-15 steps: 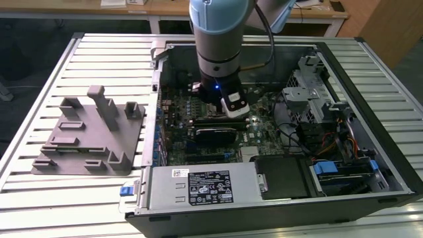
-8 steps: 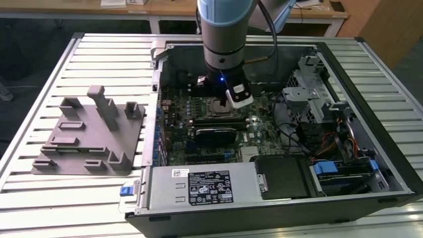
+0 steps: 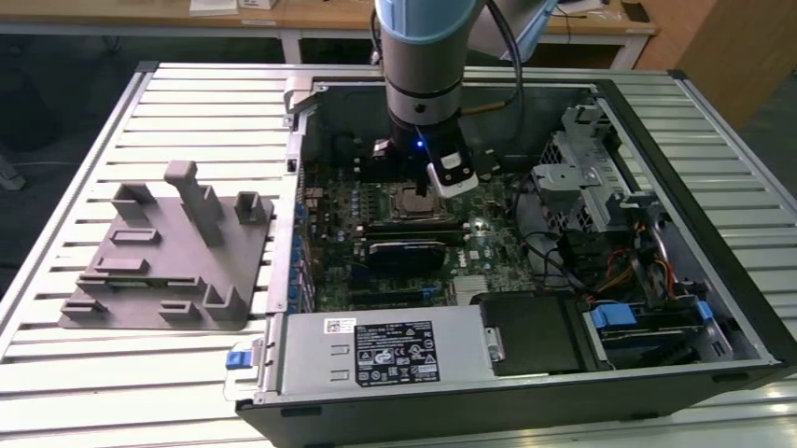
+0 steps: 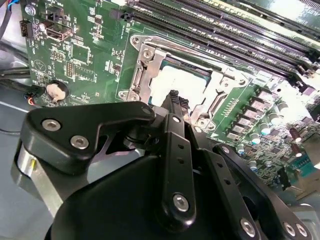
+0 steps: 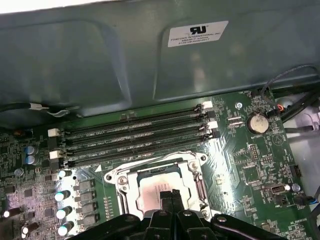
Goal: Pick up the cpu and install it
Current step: 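Install the second cpu locking lever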
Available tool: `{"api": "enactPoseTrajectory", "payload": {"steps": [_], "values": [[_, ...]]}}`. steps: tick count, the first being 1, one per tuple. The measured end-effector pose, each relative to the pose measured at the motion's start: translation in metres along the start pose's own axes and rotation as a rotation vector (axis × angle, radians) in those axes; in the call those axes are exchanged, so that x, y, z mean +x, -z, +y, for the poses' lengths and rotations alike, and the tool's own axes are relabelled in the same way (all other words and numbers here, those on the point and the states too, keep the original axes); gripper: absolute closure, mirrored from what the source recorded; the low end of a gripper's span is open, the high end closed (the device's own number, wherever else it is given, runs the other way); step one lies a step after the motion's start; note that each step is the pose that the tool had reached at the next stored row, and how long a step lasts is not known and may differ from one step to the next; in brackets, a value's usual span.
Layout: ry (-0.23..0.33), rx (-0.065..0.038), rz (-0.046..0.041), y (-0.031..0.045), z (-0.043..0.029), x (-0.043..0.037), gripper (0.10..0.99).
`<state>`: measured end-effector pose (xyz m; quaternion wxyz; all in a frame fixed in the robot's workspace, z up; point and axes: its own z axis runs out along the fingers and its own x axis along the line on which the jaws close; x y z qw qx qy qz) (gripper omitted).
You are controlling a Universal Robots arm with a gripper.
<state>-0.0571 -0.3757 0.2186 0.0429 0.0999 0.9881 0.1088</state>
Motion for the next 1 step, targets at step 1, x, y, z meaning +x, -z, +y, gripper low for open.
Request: {"api": "enactPoseTrajectory", "payload": {"steps": [1], "values": [[0.0,0.0,0.0,0.0,0.0,0.0,0.98]]}}
